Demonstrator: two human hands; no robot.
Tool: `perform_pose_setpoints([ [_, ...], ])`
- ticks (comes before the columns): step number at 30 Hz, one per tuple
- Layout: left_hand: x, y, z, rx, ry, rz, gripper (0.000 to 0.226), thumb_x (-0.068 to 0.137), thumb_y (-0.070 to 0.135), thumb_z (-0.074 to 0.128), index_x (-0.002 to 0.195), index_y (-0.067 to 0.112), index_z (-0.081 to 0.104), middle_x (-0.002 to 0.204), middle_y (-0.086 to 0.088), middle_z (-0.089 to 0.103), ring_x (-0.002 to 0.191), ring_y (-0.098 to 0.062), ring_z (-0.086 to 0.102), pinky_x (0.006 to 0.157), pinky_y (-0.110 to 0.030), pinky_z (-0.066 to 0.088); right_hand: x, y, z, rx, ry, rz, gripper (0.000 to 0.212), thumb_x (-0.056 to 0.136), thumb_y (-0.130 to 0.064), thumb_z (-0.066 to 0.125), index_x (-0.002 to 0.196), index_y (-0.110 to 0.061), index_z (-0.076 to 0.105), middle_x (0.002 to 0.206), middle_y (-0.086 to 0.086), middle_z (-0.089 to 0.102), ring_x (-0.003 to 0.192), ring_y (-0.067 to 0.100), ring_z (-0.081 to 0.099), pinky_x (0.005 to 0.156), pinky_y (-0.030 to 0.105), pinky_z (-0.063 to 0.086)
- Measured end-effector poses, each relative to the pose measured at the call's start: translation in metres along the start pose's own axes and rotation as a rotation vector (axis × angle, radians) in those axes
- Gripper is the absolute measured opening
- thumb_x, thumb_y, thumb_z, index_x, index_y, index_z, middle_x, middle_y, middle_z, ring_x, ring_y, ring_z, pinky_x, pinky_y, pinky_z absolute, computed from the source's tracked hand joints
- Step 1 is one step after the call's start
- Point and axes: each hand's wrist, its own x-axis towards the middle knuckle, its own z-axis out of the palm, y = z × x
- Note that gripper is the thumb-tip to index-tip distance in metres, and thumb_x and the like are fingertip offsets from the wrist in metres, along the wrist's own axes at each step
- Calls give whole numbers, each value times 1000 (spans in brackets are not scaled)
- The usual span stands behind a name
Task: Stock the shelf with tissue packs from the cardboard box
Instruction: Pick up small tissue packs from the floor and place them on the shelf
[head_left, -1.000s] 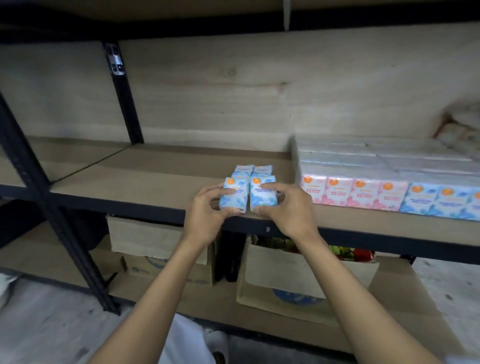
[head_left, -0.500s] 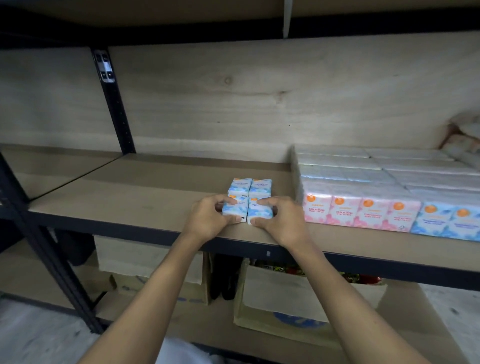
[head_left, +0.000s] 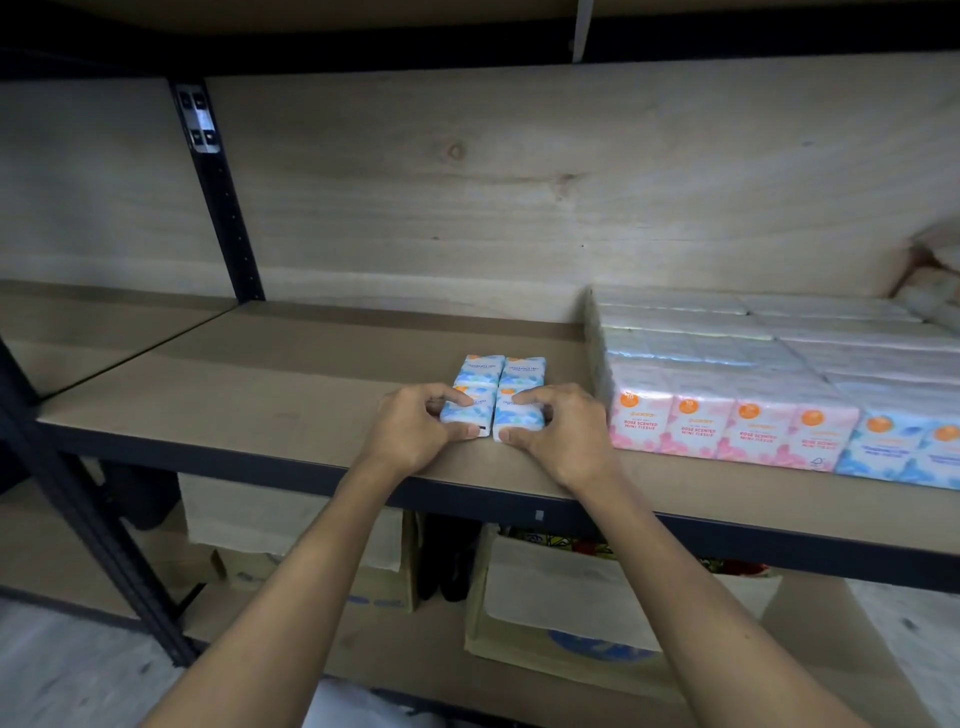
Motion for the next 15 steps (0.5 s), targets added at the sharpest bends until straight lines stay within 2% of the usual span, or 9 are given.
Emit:
perform_pose_setpoints([
  [6, 4, -1, 3, 11, 29, 10, 27, 60, 33, 89, 77, 42, 70, 95, 6, 72, 88, -10, 66, 85, -34, 53, 4, 0, 0, -4, -2, -2, 46, 63, -31, 86, 106, -22, 71, 114, 6, 59, 101, 18, 57, 88, 18, 38],
  [15, 3, -2, 4, -9, 33, -2, 31, 62, 31, 88, 89, 32, 74, 99, 9, 71, 89, -7, 66, 86, -32, 53, 8, 1, 2, -38, -8, 0, 47, 64, -33, 85, 108, -22, 70, 116, 6, 59, 103, 18, 56, 91, 22, 39],
])
